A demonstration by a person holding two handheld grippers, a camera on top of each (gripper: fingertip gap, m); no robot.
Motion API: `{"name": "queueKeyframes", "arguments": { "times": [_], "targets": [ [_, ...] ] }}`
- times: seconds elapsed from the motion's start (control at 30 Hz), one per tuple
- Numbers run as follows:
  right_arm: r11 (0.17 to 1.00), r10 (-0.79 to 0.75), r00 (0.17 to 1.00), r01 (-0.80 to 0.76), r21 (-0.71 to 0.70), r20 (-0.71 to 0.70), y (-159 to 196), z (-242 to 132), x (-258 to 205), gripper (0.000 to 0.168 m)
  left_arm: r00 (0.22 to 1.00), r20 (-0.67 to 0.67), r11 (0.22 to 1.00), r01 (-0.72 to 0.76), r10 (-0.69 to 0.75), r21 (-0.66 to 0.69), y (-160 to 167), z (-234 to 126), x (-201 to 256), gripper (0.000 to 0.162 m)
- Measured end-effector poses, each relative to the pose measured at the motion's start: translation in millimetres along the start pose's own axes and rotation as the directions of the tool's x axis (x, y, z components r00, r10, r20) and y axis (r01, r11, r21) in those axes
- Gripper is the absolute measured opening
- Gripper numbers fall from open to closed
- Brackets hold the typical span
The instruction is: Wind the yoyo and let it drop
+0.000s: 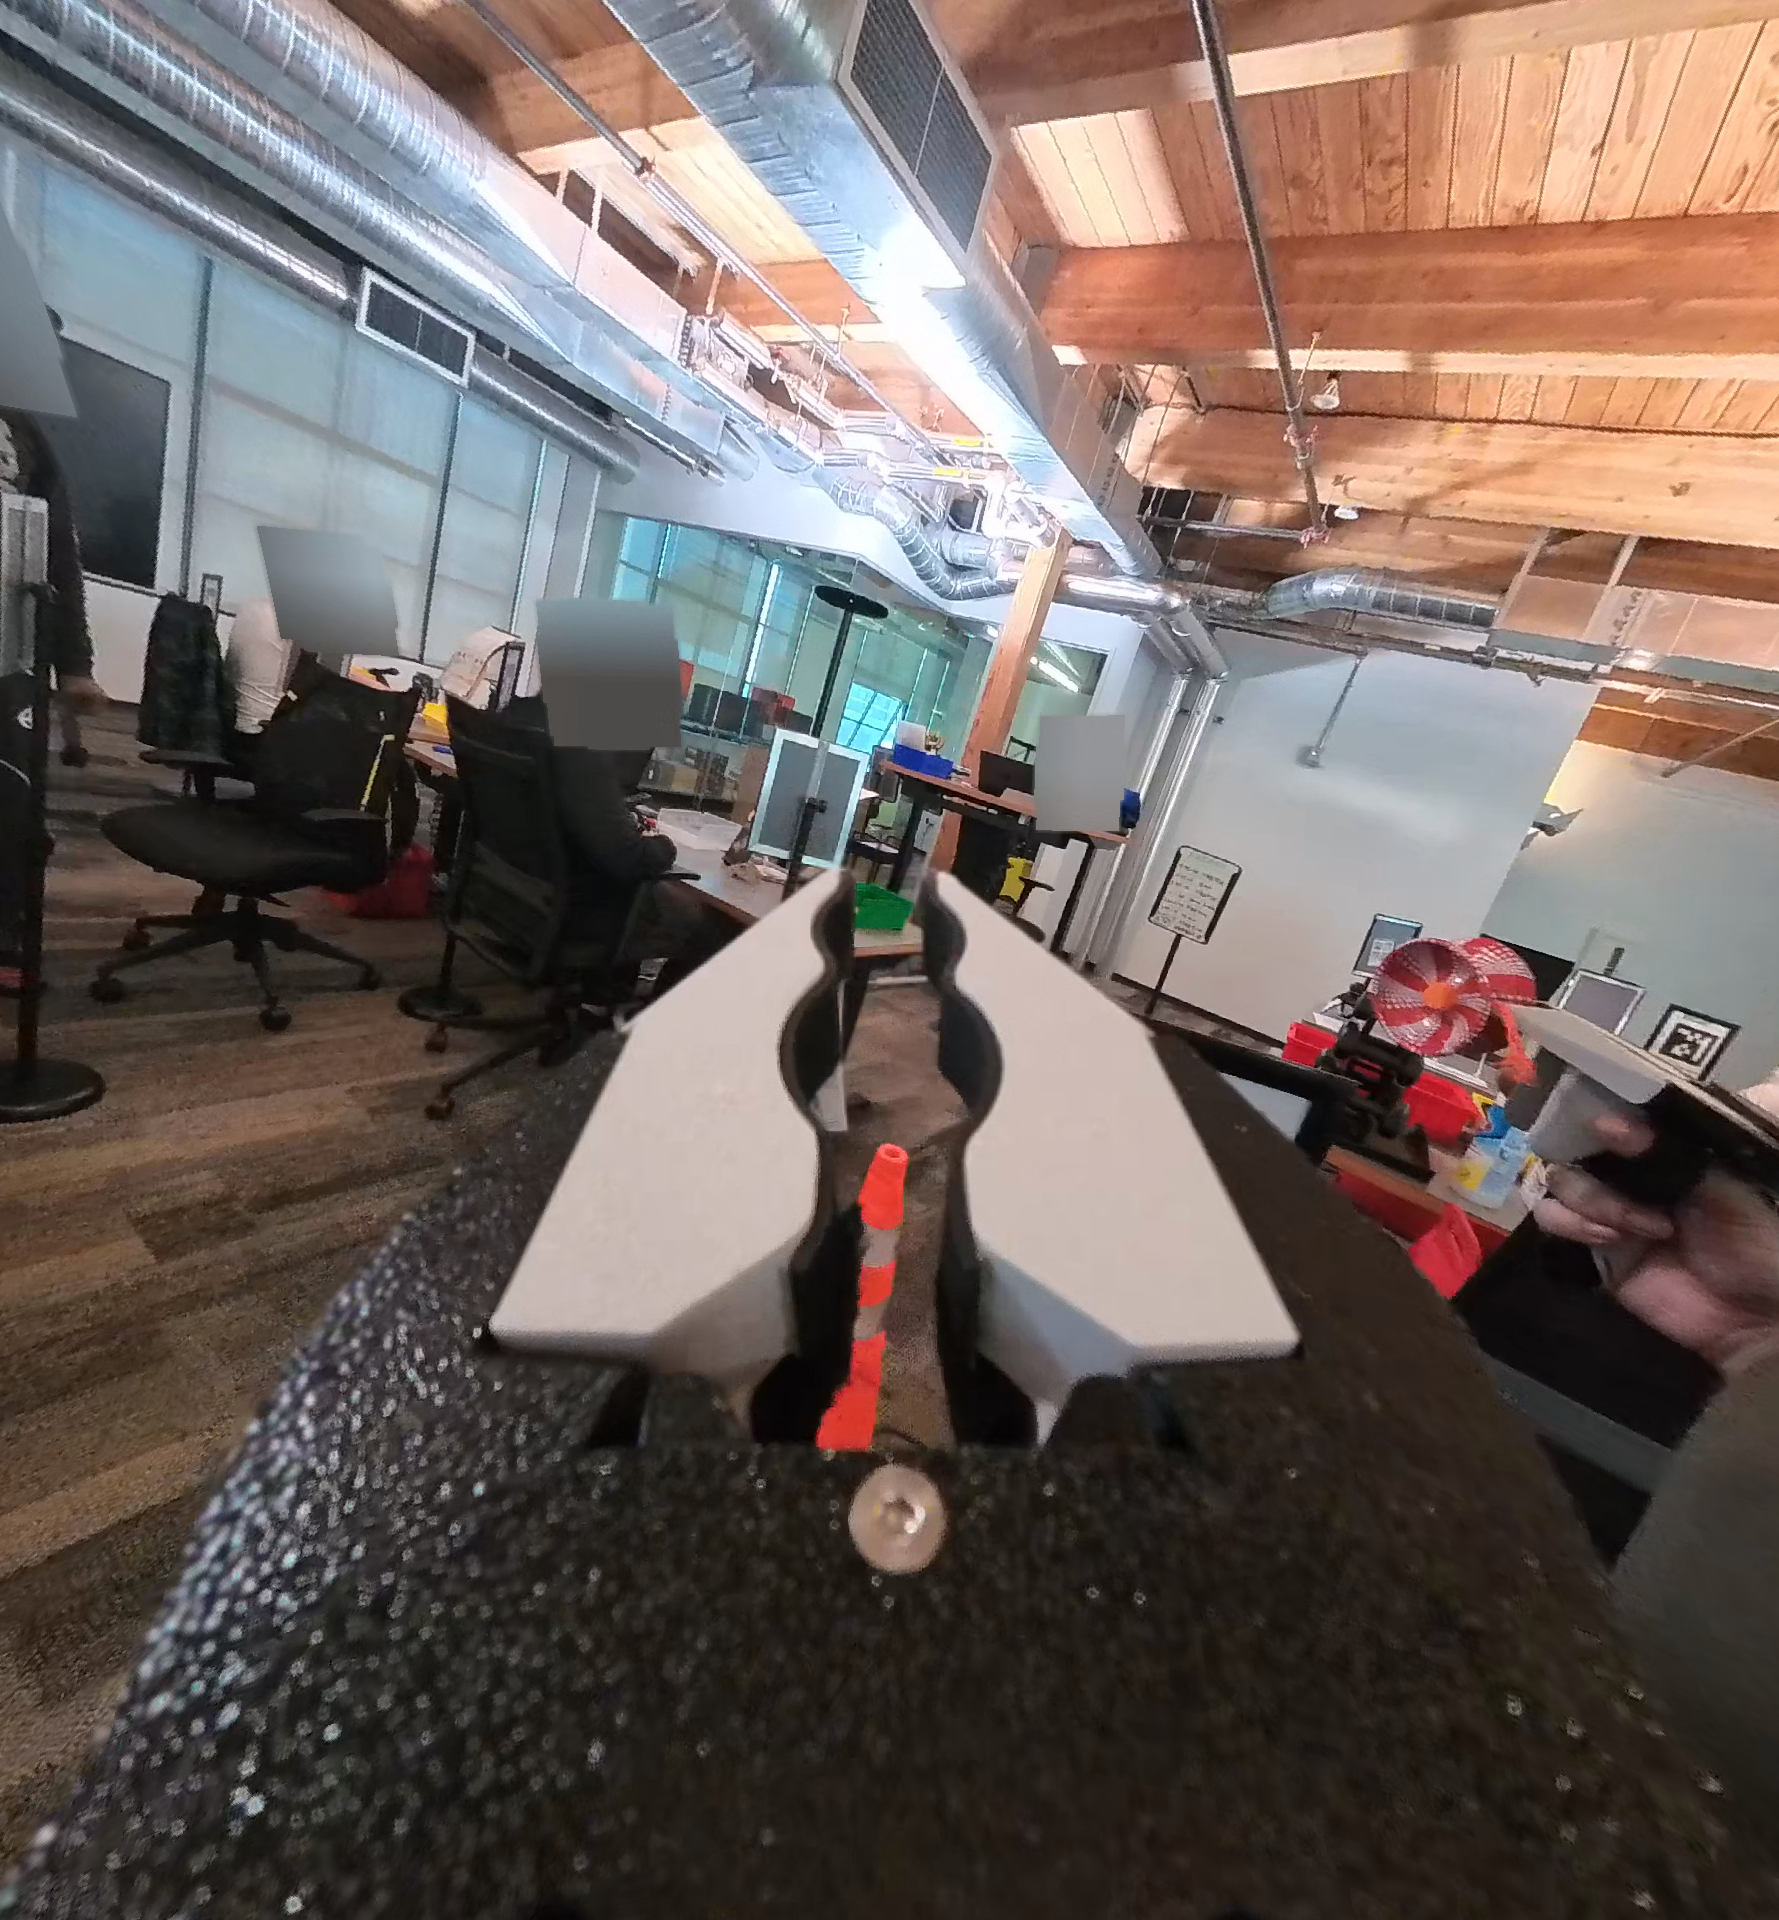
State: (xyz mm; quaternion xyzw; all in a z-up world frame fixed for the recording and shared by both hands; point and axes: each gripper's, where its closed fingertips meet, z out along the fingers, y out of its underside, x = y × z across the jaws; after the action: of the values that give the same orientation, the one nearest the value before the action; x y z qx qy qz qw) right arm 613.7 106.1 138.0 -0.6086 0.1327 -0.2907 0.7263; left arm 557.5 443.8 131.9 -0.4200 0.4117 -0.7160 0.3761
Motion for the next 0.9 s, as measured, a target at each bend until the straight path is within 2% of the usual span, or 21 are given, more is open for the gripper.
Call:
{"name": "queueKeyframes", "arguments": {
  "times": [0.1, 0.17, 0.33, 0.43, 0.5, 0.57, 0.73, 0.9],
  "targets": [
    [1.0, 0.009, 1.0, -0.009, -0.005, 0.013, 3, 4, -1, 0.001, 1.0, 0.002, 1.0, 0.026, -0.026, 0.012, 3, 2, -2, 0.013],
    [1.0, 0.011, 1.0, -0.011, -0.005, 0.019, 4, 8, -2, 0.001, 0.999, 0.007, 0.999, 0.05, -0.05, 0.022, 6, 3, -2, 0.021],
    [1.0, 0.013, 0.999, -0.013, -0.001, 0.031, 4, 13, -1, 0.002, 0.992, 0.085, 0.996, 0.094, -0.094, 0.007, 17, 5, -15, 0.064],
    [1.0, 0.015, 0.999, -0.015, 0.008, 0.036, 4, 17, -1, 0.002, 0.982, 0.156, 0.994, 0.096, -0.104, 0.06, 12, 1, -28, 0.093],
    [1.0, 0.015, 0.999, -0.015, 0.008, 0.039, 4, 19, 0, 0.002, 0.974, 0.201, 0.99, 0.088, -0.108, 0.108, 5, -3, -36, 0.104],
    [1.0, 0.018, 0.999, -0.018, -0.002, 0.04, 6, 21, 2, 0.002, 0.966, 0.239, 0.988, 0.065, -0.097, 0.142, 0, -9, -42, 0.111],
    [0.999, 0.036, 0.999, -0.036, 0.011, 0.039, 8, 26, 5, 0.002, 0.959, 0.263, 0.977, 0.051, -0.106, 0.208, -12, -13, -47, 0.114],
    [0.999, 0.053, 0.998, -0.053, 0.0, 0.042, 12, 26, 7, 0.002, 0.975, 0.185, 0.971, 0.079, -0.122, 0.225, -5, 3, -29, 0.114]
  ]
}}
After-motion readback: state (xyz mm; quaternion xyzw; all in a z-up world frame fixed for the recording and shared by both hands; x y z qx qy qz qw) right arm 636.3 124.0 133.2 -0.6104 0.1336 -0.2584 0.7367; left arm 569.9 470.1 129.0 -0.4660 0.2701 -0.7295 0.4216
